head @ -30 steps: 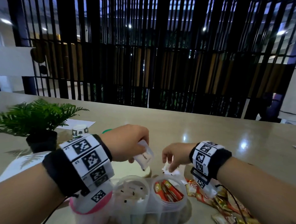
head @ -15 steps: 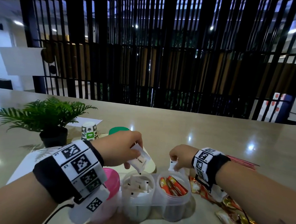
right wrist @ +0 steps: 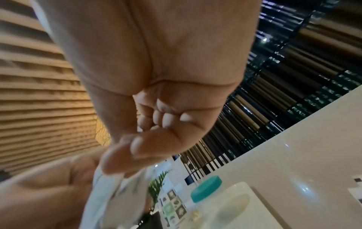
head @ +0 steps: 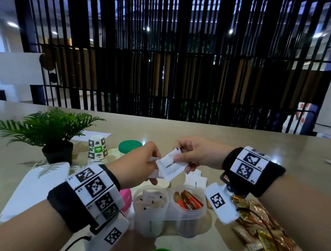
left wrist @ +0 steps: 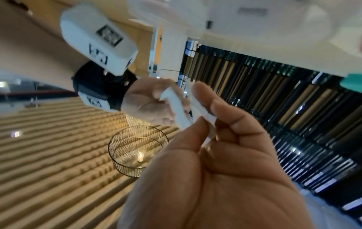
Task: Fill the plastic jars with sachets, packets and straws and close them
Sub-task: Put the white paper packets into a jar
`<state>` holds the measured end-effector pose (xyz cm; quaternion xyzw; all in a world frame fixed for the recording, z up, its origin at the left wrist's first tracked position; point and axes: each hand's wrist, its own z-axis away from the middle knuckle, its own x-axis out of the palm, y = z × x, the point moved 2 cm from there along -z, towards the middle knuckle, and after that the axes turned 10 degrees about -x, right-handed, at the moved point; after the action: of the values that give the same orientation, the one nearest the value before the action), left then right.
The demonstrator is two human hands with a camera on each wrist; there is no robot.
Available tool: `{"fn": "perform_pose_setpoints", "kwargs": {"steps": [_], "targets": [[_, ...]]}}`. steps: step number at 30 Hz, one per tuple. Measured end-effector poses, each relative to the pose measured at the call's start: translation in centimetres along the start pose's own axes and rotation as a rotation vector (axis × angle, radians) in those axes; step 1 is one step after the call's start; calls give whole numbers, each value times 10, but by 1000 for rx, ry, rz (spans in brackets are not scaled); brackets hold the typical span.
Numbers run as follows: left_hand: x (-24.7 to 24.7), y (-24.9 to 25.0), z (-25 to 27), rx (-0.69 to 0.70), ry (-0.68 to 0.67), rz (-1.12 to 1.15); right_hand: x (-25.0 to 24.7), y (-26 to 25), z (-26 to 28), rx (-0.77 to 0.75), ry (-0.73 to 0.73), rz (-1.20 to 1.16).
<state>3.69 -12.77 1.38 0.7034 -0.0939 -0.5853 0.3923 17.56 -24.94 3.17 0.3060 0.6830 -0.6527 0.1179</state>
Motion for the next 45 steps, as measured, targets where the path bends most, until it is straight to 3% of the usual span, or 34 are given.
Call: {"fn": "perform_pose_setpoints", "kwargs": {"steps": [3,12,15,20,22,26,29,32,41,45], "targets": [[3,4,4,53,16,105,12,4,-3,37,8,0],[15,-7,-1,87,37,67,26,5,-6,-23,216,136],[15,-10,-4,82,49,14,34,6,-7,23,202,106],[14,-14,-5,60,31,137,41,2,-3,85,137,98],[11,-17,-6,56,5,14,39,3,-3,89,156,167],[6,-28,-3,82,-95,-579,35,6,-2,119,168,341],[12,-31,4,100,-233,-751,43,4,-3,133,124,380],[16,-30,7,86,-324,-767,54,2,-5,120,81,471],[14,-37,3,103,-236,-760,76,-12,-15,41,-95,1061],[15,-41,-2,113,-245,-737,88,-15,-16,-23,-145,1188]]}}
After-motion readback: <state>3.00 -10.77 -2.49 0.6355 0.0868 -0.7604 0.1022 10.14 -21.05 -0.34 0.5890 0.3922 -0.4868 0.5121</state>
